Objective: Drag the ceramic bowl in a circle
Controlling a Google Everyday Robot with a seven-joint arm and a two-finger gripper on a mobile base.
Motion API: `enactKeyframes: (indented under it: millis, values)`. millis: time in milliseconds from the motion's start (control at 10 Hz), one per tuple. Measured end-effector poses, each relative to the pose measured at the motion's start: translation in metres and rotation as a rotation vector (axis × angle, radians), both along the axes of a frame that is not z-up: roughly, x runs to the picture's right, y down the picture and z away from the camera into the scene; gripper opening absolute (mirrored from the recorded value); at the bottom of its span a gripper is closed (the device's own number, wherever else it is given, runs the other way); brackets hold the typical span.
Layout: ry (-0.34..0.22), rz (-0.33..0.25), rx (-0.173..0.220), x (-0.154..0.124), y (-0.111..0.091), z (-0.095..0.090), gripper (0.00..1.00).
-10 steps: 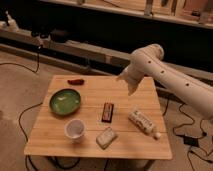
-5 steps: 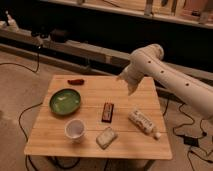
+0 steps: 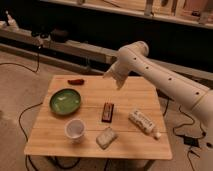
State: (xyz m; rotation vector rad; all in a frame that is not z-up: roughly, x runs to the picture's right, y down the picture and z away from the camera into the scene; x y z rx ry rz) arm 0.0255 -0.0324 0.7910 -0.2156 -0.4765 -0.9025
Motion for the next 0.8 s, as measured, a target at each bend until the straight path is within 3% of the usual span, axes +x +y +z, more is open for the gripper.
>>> enactKeyframes:
  millis: [300, 400, 600, 800]
  values:
    - [-0.099, -0.246, -0.002, -0.054, 0.026, 0.033, 0.65]
    - [-0.118, -0.302, -0.006, -0.067, 0.035, 0.044, 0.65]
    - [-0.153, -0.371, 0.007, -0.091, 0.043, 0.064, 0.65]
    - [-0.16, -0.38, 0.023, -0.099, 0.042, 0.071, 0.65]
